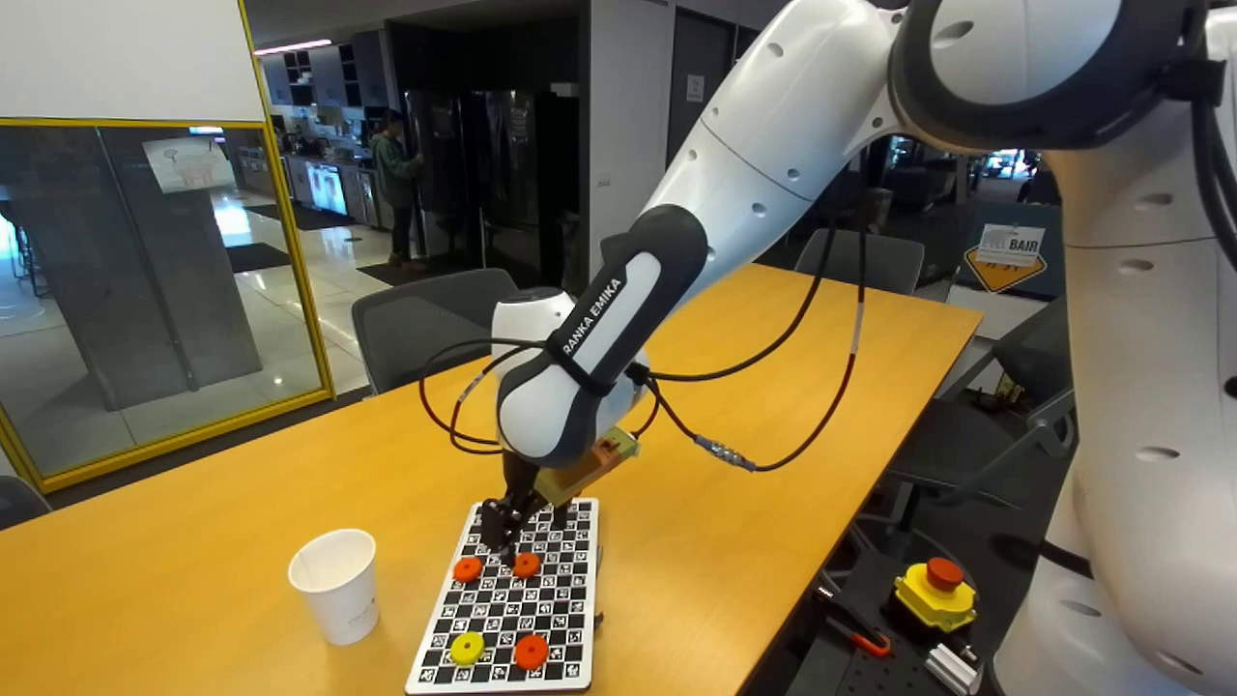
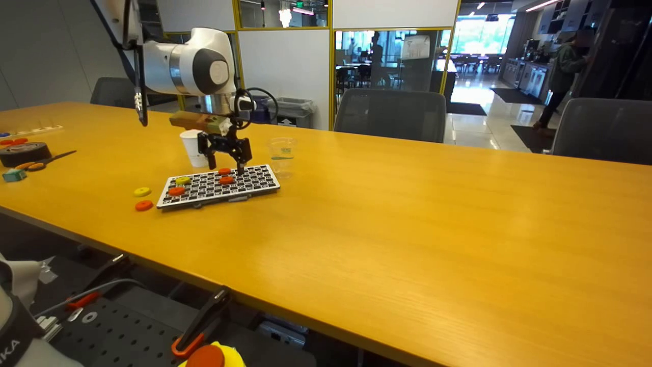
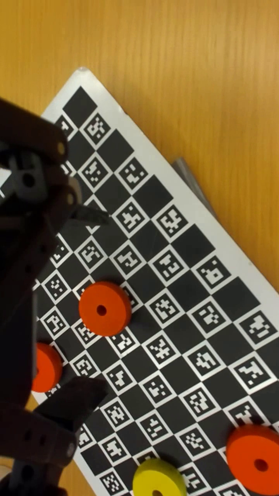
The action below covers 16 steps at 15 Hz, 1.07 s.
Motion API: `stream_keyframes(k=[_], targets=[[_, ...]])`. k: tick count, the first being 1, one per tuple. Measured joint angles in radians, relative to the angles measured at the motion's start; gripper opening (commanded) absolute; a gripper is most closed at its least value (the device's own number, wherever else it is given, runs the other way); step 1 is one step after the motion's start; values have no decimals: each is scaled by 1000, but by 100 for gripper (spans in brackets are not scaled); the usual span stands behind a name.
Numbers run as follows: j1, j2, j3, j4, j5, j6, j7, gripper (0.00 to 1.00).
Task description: Put the orange rings on the clear cup and put the yellow rings in the white cup
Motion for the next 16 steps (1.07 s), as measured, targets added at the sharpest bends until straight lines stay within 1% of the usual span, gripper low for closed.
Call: stream_keyframes(k=[3,6,16], targets=[[23,47,-14,42,0,0,29,100],[47,73,-23,60,0,0,57,100],[123,91,-69,68,-6,-1,135,100]])
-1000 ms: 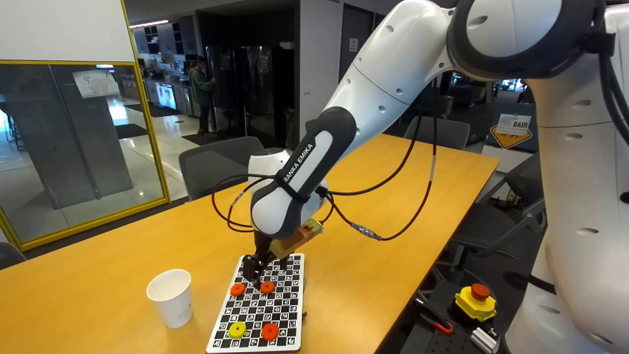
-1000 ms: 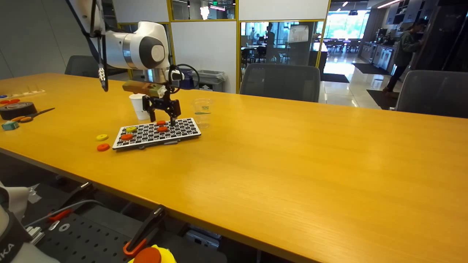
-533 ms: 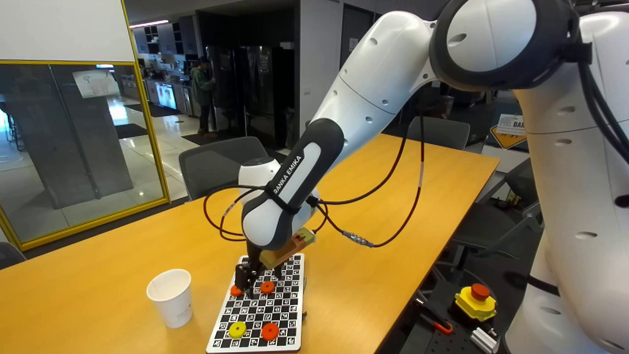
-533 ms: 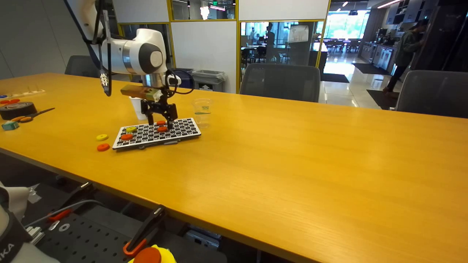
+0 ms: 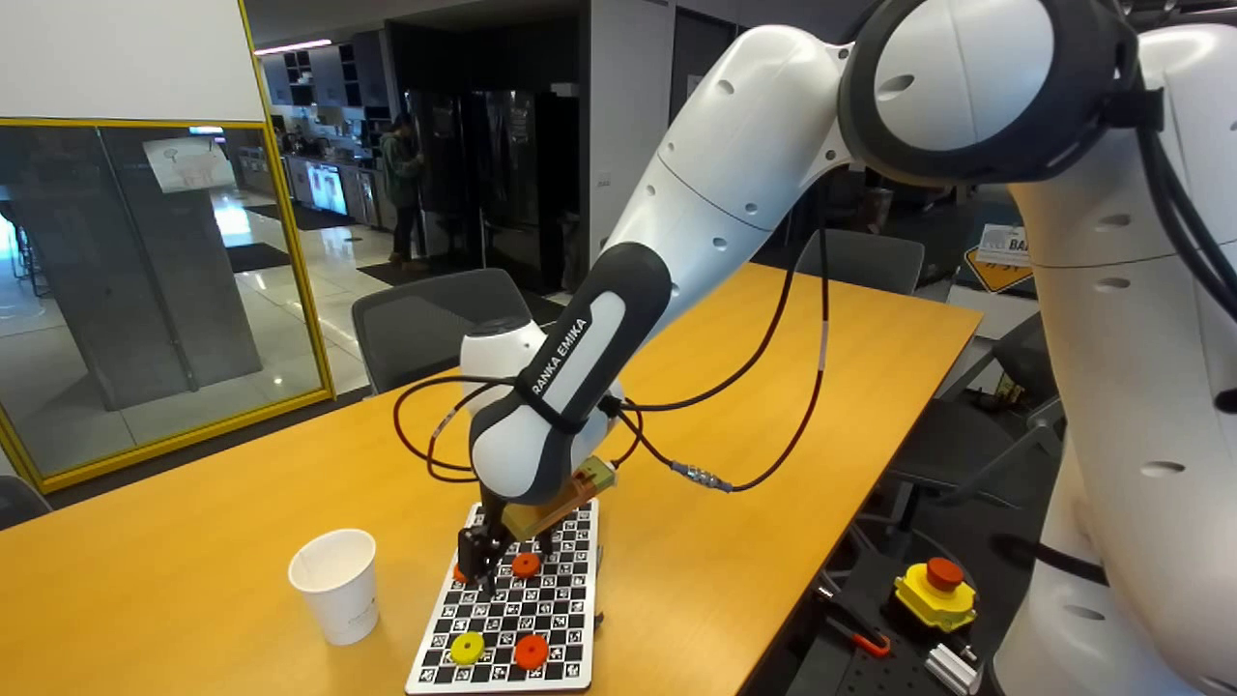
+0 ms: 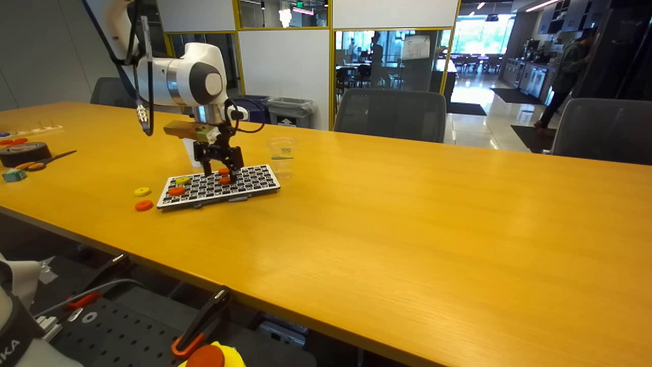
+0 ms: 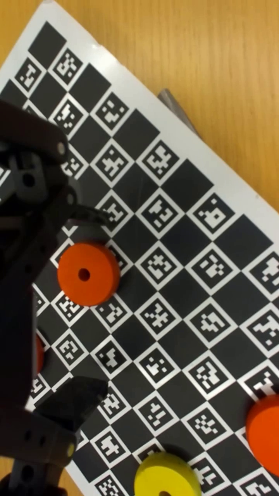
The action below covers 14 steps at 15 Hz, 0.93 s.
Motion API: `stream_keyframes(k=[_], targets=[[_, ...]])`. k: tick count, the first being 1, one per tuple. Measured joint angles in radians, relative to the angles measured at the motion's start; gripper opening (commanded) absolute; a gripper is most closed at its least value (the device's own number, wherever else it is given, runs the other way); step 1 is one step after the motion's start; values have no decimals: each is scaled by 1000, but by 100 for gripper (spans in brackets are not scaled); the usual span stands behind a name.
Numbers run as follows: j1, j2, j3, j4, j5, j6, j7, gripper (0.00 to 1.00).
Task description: Put the orange rings on the clear cup and put the yellow rings in the white cup
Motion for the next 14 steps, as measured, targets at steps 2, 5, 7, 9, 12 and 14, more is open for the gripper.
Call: stream_keyframes(k=[2,5,7,9,12,14], targets=[[7,0,-9,1,-1,0,8,100],[12,0,-22,3,-2,0,16,75],[12,0,-26,4,-3,0,17,66],[12,1,-30,5,-4,0,17,51],[12,2,-35,8,-8,-1,17,27],[12,1,-42,10,-18,-4,20,22]])
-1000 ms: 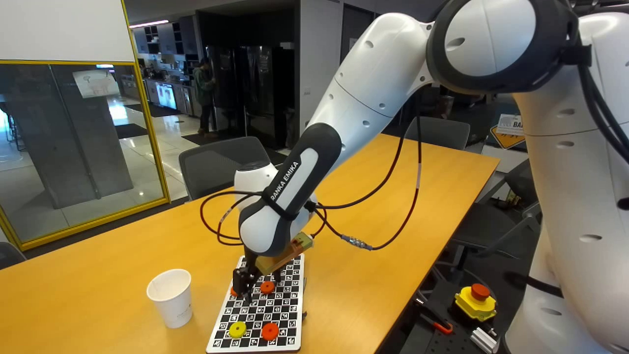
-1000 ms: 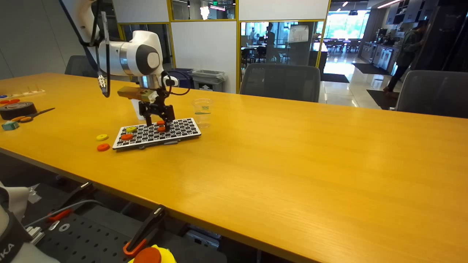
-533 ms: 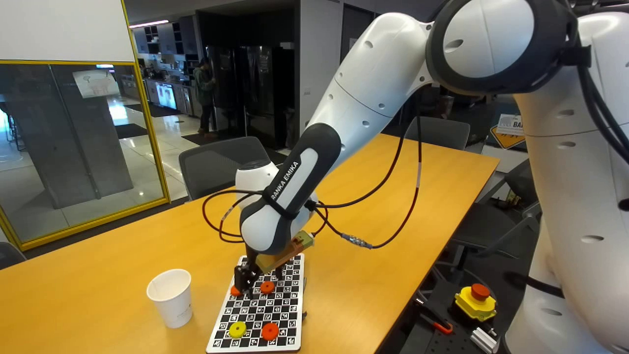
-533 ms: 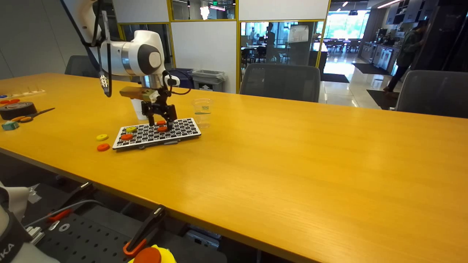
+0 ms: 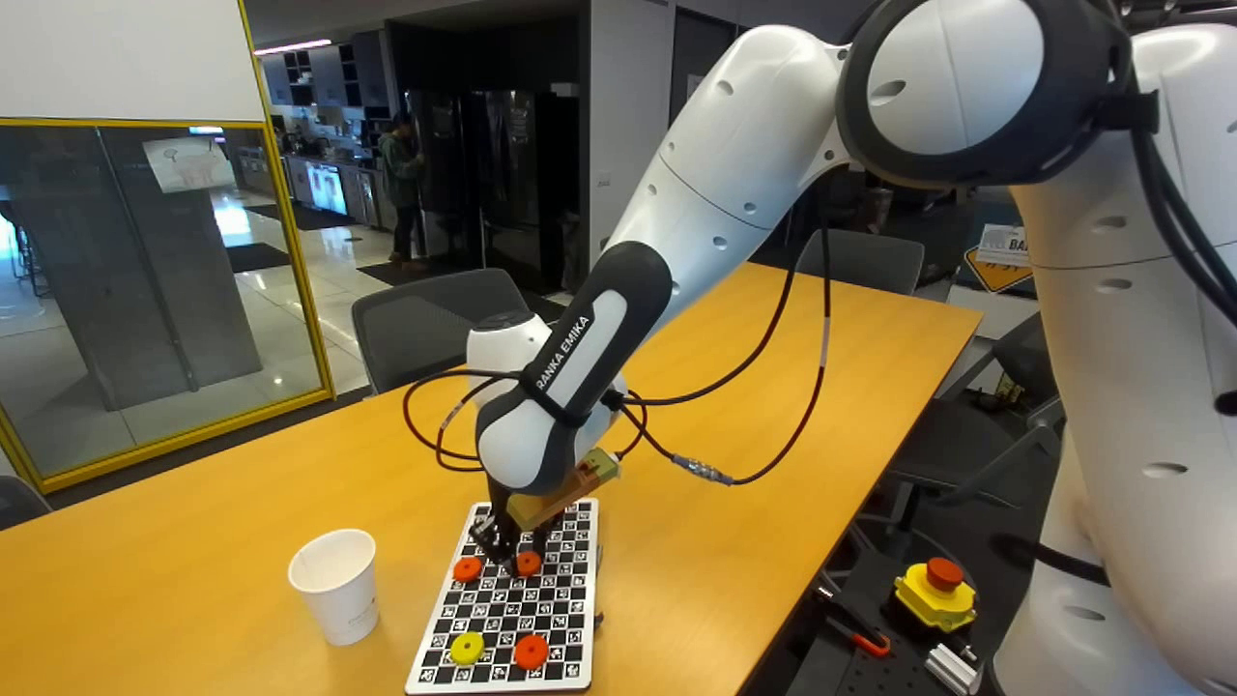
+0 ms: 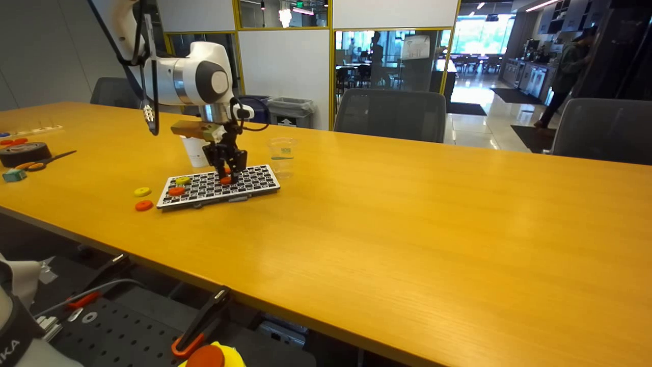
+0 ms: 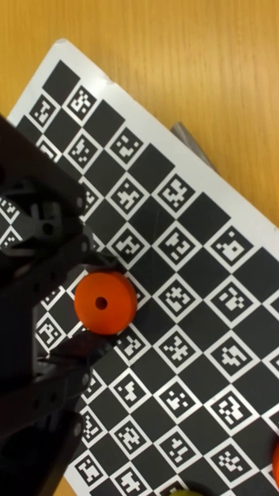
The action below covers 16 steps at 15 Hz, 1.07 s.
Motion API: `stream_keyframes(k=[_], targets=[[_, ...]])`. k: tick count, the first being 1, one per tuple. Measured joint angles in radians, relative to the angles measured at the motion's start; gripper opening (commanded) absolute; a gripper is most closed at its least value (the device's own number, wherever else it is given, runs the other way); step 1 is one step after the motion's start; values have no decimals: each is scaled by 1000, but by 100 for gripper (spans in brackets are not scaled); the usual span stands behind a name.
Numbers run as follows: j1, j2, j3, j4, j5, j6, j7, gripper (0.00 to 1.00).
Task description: Put the orange rings on the clear cup and put the yellow rings in the white cup
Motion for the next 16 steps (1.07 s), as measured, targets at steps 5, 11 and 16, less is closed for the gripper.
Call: stream_keyframes(k=[5,11,16], targets=[[3,-3,1,4,-7,-3,8,23],[3,-48,12,53,-7,-85,2,23],[-8,-122,-4,91,-22,-171,5,23]])
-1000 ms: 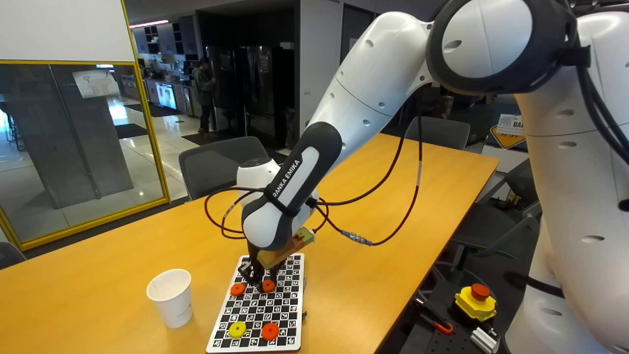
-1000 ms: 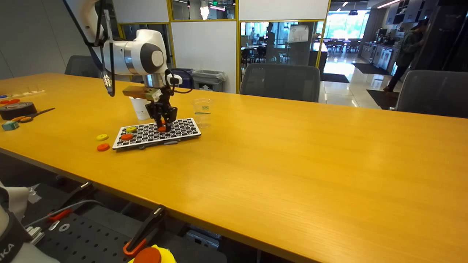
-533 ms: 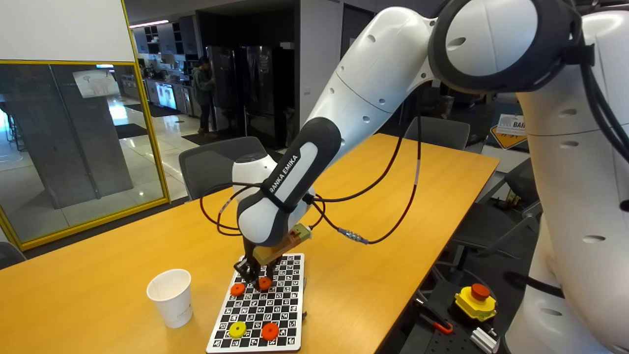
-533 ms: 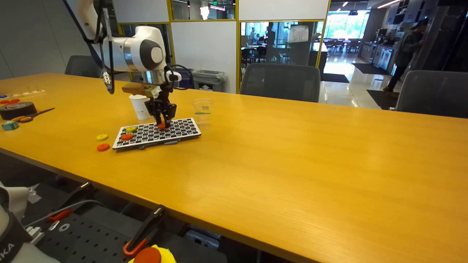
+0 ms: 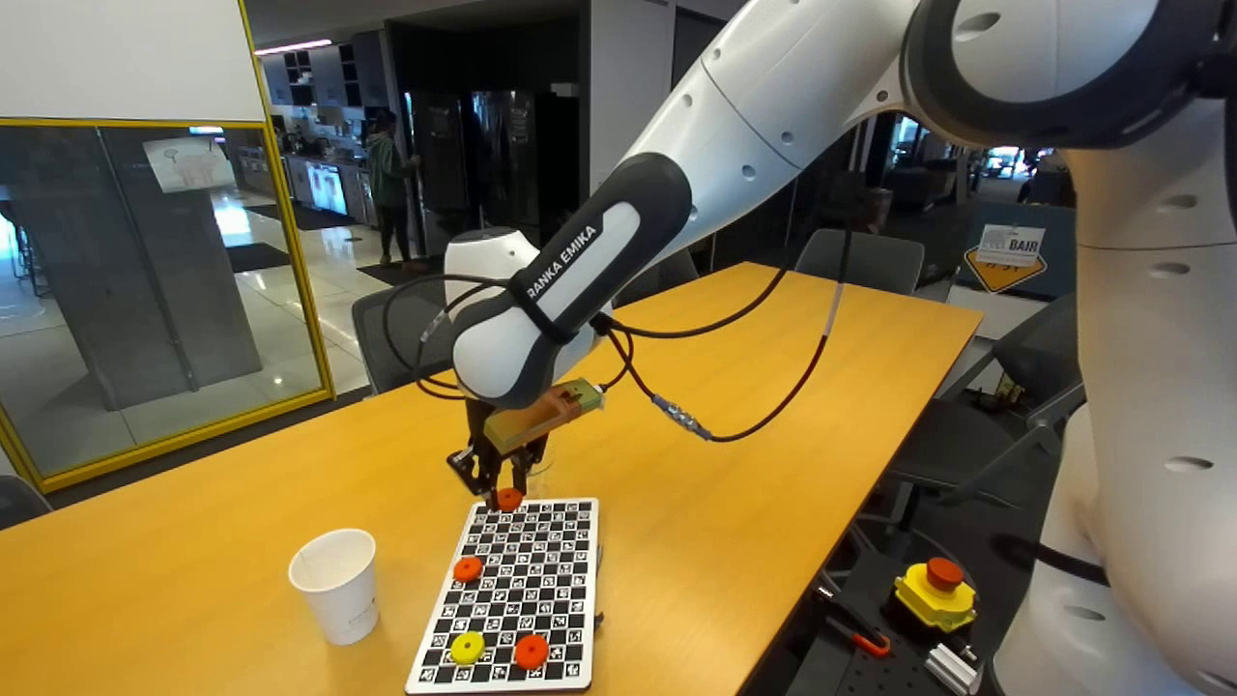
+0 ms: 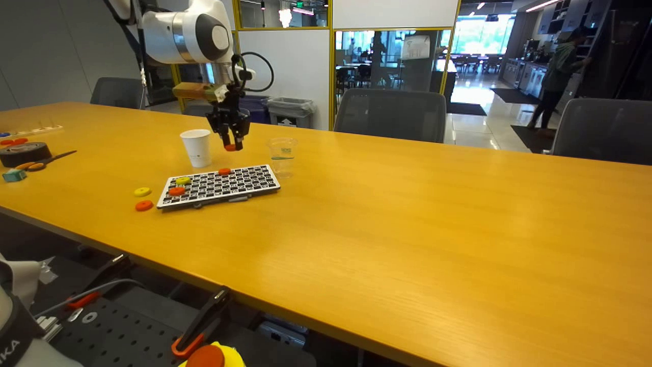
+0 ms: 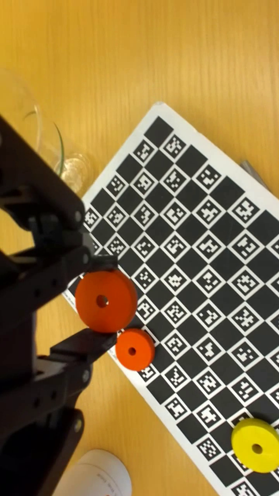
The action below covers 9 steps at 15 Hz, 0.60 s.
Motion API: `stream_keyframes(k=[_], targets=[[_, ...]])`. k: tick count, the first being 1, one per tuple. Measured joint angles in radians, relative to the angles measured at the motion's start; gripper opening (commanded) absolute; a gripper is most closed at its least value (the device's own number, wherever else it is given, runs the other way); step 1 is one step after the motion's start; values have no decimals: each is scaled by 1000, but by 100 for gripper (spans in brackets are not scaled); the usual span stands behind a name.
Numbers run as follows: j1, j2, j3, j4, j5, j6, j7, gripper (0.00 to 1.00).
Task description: Put the orange rings on the clear cup and put the yellow rings in the white cup
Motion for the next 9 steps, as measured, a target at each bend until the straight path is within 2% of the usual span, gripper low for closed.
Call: stream_keyframes(k=[9], targets=[[-85,-6,-20,95,-10,-72,-7,23]])
